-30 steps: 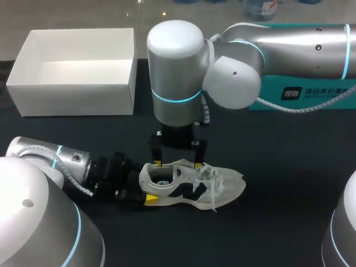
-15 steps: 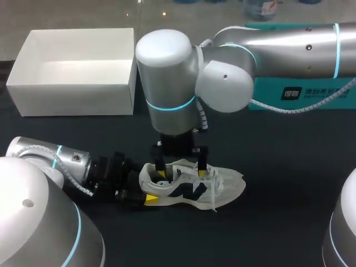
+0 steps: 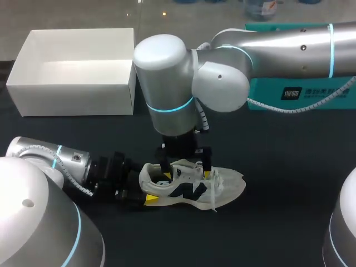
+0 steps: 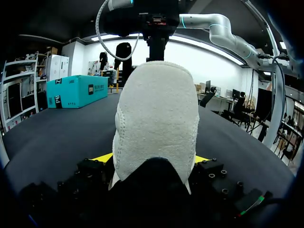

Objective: Take the shoe out of the shoebox, open the shoe tongue, remove and reinsert the insole, then place the shoe into the shoebox

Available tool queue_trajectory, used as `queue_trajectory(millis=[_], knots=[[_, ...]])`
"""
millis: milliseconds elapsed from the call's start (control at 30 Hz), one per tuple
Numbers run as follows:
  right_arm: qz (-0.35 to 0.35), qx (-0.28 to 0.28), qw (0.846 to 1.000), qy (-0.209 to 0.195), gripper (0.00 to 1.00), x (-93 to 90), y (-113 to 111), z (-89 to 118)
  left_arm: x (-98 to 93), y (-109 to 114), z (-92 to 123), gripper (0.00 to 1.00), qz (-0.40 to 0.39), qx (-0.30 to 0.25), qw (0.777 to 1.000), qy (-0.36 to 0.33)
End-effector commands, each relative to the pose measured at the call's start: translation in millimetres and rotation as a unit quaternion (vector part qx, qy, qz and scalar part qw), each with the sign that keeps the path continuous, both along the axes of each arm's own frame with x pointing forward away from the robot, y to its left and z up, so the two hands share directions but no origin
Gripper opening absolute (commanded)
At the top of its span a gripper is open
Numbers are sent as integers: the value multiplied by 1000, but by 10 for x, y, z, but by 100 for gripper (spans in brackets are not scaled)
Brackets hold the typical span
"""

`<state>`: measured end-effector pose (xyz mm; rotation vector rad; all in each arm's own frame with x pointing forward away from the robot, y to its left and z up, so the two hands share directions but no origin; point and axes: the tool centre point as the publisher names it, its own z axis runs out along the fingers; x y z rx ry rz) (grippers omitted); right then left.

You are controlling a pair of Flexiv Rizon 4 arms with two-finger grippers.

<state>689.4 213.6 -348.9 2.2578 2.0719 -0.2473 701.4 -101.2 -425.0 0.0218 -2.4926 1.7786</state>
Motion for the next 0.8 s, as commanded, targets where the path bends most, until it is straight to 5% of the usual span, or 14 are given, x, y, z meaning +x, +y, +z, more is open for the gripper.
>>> queue_trajectory(millis=[33,200,367,433,800], knots=[[-149,-20,988,-25,39,-45,-5,12,-4,-14,-19,0,0,1,1000,0],[-154,-23,987,-28,16,-117,-33,107,-4,-14,-19,0,0,1,1000,0],[-163,-24,986,-36,15,-192,-85,257,-4,-14,-19,0,0,1,1000,0],[-165,-22,985,-34,2,-196,-116,278,-4,-14,-19,0,0,1,1000,0],[-194,3,980,-47,0,-244,-461,298,-4,-14,-19,0,0,1,1000,0]])
